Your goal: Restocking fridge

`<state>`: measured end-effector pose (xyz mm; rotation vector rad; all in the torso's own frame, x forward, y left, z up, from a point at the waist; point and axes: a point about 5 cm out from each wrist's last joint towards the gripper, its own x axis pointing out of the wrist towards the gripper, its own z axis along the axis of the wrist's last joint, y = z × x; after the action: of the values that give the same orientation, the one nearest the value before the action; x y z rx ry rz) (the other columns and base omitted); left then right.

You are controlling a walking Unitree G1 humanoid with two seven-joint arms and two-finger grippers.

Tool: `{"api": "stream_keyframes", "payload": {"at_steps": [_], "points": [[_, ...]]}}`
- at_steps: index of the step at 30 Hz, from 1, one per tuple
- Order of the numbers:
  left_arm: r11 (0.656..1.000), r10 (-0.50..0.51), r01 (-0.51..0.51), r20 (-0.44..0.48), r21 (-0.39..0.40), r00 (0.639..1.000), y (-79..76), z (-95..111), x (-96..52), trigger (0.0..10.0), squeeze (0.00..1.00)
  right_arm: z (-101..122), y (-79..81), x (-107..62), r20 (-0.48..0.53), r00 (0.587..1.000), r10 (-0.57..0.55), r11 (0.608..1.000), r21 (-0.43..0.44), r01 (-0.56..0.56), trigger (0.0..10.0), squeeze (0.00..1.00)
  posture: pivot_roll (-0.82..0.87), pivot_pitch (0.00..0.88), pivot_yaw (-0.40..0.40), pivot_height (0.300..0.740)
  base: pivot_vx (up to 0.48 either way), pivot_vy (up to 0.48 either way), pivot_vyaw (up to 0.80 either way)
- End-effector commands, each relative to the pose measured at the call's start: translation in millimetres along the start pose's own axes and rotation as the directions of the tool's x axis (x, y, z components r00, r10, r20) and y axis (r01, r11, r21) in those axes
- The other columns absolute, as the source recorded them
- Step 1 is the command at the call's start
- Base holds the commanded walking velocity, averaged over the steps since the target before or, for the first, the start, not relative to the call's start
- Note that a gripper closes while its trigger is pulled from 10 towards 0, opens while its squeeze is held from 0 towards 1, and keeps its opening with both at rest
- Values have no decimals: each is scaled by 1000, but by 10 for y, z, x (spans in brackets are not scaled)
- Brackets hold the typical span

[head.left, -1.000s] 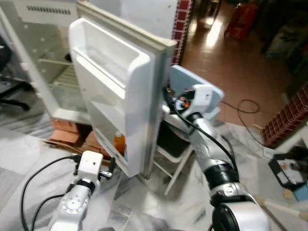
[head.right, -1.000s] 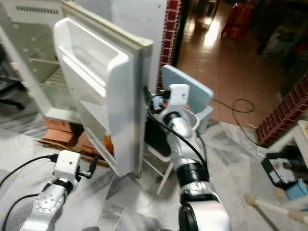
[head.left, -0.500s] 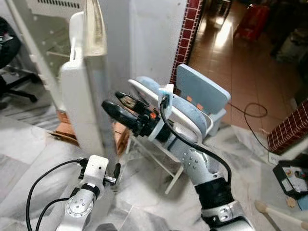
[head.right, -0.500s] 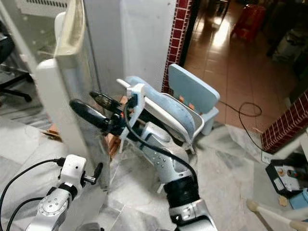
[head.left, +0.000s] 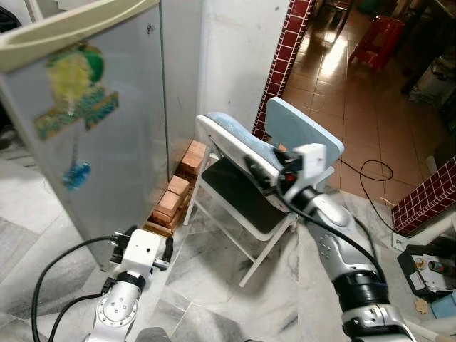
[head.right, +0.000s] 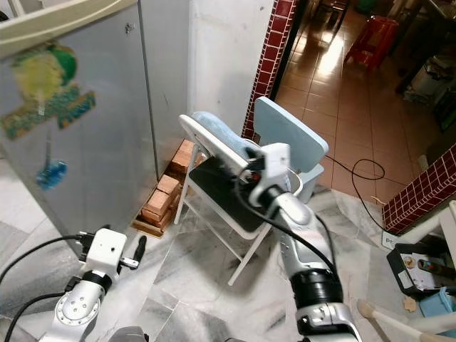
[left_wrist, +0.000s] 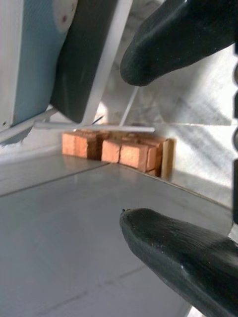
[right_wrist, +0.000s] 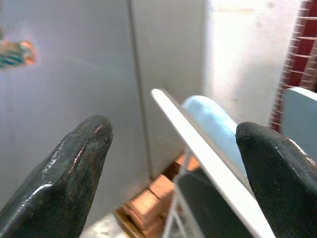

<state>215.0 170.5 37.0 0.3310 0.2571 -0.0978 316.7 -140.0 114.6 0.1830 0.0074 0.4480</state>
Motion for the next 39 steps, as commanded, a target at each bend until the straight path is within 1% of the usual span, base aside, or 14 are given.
{"api": "stream_keyframes", "payload": {"at_steps": [1, 4, 6, 9, 13, 15, 17, 19, 23, 26, 33, 35, 37, 39], "points": [[1000, 9, -9, 43, -4, 999, 5, 91, 24, 10000, 0, 3, -53, -36, 12, 999, -41, 999, -20, 42, 10000, 0, 120, 20, -132, 740, 0, 0, 0], [1000, 21, -20, 68, -8, 997, 34, 135, 53, 10000, 0, -49, -61, -77, 15, 997, -74, 997, -32, 74, 10000, 0, 116, 17, -127, 740, 0, 0, 0], [999, 32, -31, 116, -10, 993, 57, 222, 94, 10000, 0, -128, -64, -109, 7, 994, -109, 993, -44, 109, 10000, 0, 110, 10, -124, 740, 0, 0, 0], [999, 50, -48, 137, -19, 989, 78, 275, 130, 10000, 0, -140, -64, -115, 9, 993, -119, 992, -50, 119, 10000, 0, 109, 5, -124, 740, 0, 0, 0], [997, 76, -71, 146, -40, 986, 131, 337, 172, 10000, 0, -89, -76, -92, 34, 989, -141, 988, -63, 143, 10000, 0, 106, 3, -109, 740, 0, 0, 0], [996, 88, -84, 159, -34, 983, 205, 394, 187, 10000, 0, -20, -118, -76, 64, 979, -191, 977, -86, 196, 10000, 0, 109, 9, -95, 740, 0, 174, 0], [996, 87, -83, 168, -30, 982, 222, 412, 188, 10000, 0, -3, -128, -77, 75, 975, -208, 973, -83, 214, 10000, 0, 109, 9, -95, 740, 0, 398, 0], [994, 106, -104, 200, -22, 974, 328, 488, 205, 10000, 0, 59, -70, -59, 105, 972, -210, 972, -84, 219, 10000, 0, 96, 17, -80, 740, 0, 480, -241], [992, 122, -116, 206, -39, 971, 386, 510, 240, 10000, 0, 25, -17, -78, 103, 974, -201, 972, -99, 211, 10000, 0, 85, 7, -71, 740, 0, 480, -561], [992, 121, -113, 212, -49, 970, 396, 524, 265, 10000, 0, -4, -19, -103, 99, 972, -214, 970, -96, 224, 10000, 0, 79, 0, -66, 740, 0, 476, -738], [992, 119, -102, 246, -80, 962, 347, 589, 318, 10000, 0, 53, -2, -114, 138, 964, -226, 959, -141, 245, 10000, 0, 57, 0, -54, 740, 0, 470, 0], [990, 125, -104, 261, -91, 957, 343, 614, 347, 10000, 0, 31, -45, -130, 131, 958, -255, 951, -144, 273, 10000, 0, 54, 0, -61, 740, 0, 465, 0], [989, 127, -99, 274, -112, 953, 356, 638, 389, 10000, 0, -16, -92, -141, 111, 950, -290, 947, -108, 302, 10000, 0, 59, 0, -65, 740, 0, 459, 0], [988, 128, -97, 278, -123, 952, 374, 651, 406, 10000, 0, -38, -102, -142, 102, 948, -300, 944, -113, 311, 10000, 0, 61, 0, -67, 740, 0, 458, 0]]}}
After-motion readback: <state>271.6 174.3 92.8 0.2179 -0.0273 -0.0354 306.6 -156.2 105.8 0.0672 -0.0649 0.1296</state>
